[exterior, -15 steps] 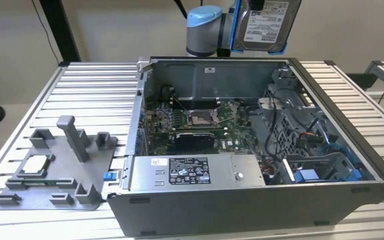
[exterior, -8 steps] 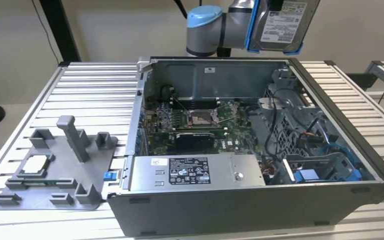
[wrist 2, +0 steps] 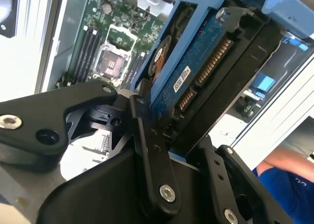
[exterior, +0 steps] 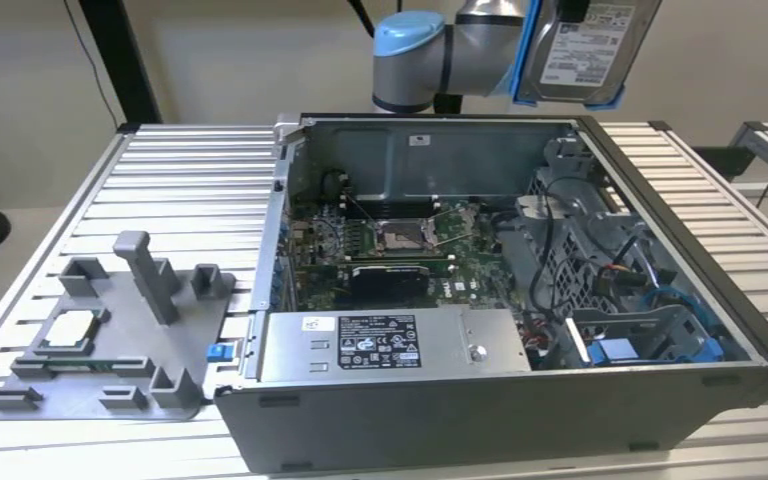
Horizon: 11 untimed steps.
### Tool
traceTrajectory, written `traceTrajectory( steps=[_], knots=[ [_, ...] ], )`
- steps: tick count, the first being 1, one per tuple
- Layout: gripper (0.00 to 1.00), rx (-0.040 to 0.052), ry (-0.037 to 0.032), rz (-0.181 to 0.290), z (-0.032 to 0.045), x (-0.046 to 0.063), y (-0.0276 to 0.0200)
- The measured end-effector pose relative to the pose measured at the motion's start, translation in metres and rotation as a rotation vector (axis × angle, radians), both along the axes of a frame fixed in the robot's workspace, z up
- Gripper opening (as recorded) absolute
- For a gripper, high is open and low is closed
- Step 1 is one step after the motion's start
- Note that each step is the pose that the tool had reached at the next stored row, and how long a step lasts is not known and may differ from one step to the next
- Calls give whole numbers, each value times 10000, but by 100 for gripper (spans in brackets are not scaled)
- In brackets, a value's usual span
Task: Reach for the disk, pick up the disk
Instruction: 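Pick up the disk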
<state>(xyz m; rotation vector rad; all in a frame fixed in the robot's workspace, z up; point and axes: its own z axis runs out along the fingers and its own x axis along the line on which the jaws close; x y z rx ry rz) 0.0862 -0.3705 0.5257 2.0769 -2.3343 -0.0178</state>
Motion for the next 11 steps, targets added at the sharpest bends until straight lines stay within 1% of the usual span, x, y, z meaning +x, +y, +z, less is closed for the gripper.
traceTrajectory(
  steps=[7, 9, 11],
  knots=[
    [0, 1, 0, 0, -2, 209, 0],
    [0, 2, 0, 0, -3, 242, 0],
    [0, 0, 1, 0, -3, 248, 1]
  ],
)
